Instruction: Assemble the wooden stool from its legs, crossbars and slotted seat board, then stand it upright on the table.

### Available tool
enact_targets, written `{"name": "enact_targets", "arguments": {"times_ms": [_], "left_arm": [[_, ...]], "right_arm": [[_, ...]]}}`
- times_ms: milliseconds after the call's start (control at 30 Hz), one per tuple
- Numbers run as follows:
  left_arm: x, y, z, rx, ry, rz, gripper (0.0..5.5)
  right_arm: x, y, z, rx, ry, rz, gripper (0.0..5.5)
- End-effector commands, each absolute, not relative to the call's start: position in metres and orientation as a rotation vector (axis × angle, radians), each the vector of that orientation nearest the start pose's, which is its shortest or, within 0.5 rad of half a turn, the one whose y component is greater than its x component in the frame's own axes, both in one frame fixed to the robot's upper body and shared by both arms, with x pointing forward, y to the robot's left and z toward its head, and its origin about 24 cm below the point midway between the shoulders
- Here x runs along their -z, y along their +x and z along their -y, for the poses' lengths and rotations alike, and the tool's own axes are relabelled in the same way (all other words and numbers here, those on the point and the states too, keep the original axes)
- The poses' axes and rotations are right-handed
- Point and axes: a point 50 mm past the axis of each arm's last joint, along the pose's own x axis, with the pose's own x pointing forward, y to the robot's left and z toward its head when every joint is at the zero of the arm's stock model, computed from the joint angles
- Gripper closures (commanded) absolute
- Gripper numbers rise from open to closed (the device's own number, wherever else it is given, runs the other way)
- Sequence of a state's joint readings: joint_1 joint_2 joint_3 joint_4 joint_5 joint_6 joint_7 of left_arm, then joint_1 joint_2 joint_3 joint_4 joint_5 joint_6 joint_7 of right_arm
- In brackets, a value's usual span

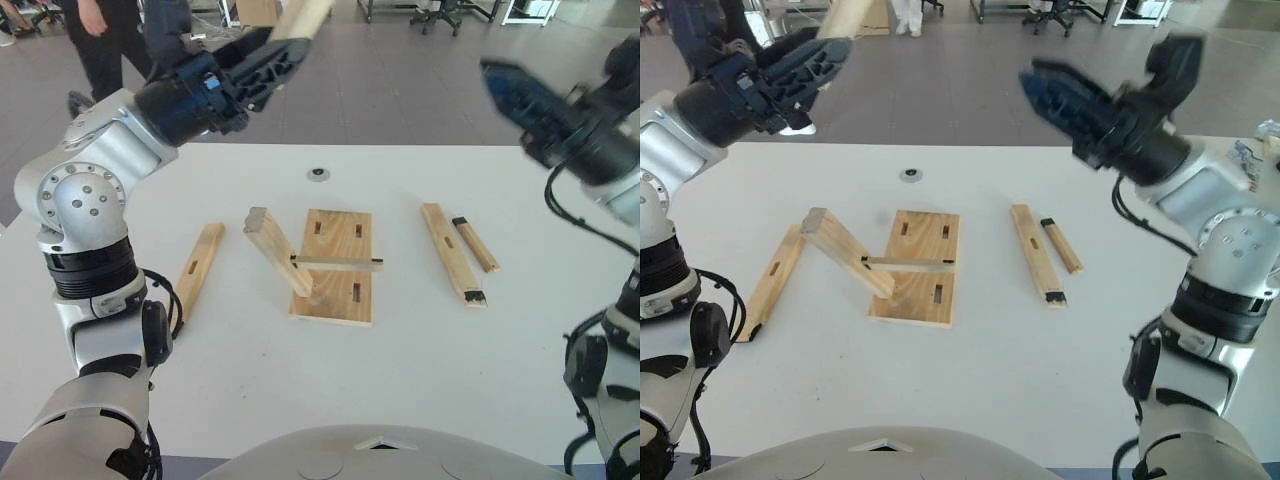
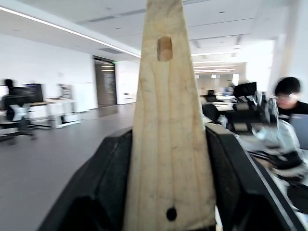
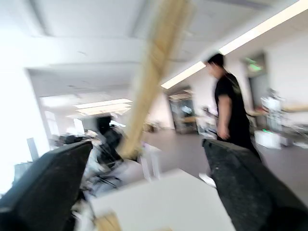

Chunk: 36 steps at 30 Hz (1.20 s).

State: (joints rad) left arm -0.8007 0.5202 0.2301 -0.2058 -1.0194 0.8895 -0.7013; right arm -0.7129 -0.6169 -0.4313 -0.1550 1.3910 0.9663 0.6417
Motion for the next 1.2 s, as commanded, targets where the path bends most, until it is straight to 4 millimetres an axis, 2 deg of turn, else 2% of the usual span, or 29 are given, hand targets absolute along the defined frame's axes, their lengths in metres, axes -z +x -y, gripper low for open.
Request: {"name": "enact_targets", "arguments": {"times_ms": [33,100,233,333,400,767,933,967,1033,1067,1133,1200], "left_arm": [[-0.292,0.267,-0.139,1.378,-0.213,0.226,3.4],[-0.288,0.262,-0.137,1.429,-0.214,0.195,3.4],[-0.28,0.255,-0.133,1.492,-0.208,0.145,3.4],[-0.277,0.255,-0.133,1.5,-0.201,0.125,3.4],[-0.276,0.254,-0.133,1.503,-0.198,0.124,3.4],[-0.271,0.253,-0.133,1.487,-0.184,0.106,3.4],[-0.276,0.255,-0.141,1.478,-0.238,0.114,3.4],[-0.278,0.258,-0.143,1.454,-0.249,0.131,3.04],[-0.282,0.267,-0.151,1.363,-0.256,0.177,2.73],[-0.281,0.273,-0.162,1.302,-0.254,0.196,2.69],[-0.272,0.284,-0.193,1.141,-0.261,0.212,2.69],[-0.26,0.292,-0.226,0.972,-0.289,0.219,2.69]], "right_arm": [[-0.316,0.26,0.195,-1.329,0.589,0.345,0.35],[-0.323,0.263,0.199,-1.317,0.636,0.361,0.16],[-0.33,0.261,0.196,-1.352,0.672,0.372,0.16],[-0.334,0.248,0.189,-1.453,0.697,0.381,0.67],[-0.331,0.245,0.185,-1.461,0.668,0.351,1.04],[-0.316,0.255,0.178,-1.41,0.696,0.276,3.25],[-0.318,0.255,0.179,-1.395,0.679,0.282,3.38],[-0.319,0.255,0.179,-1.388,0.672,0.283,3.38],[-0.32,0.258,0.182,-1.341,0.65,0.286,3.38],[-0.317,0.262,0.183,-1.281,0.595,0.276,3.38],[-0.305,0.267,0.19,-1.148,0.479,0.244,3.4],[-0.285,0.272,0.197,-1.026,0.319,0.185,3.4]]}}
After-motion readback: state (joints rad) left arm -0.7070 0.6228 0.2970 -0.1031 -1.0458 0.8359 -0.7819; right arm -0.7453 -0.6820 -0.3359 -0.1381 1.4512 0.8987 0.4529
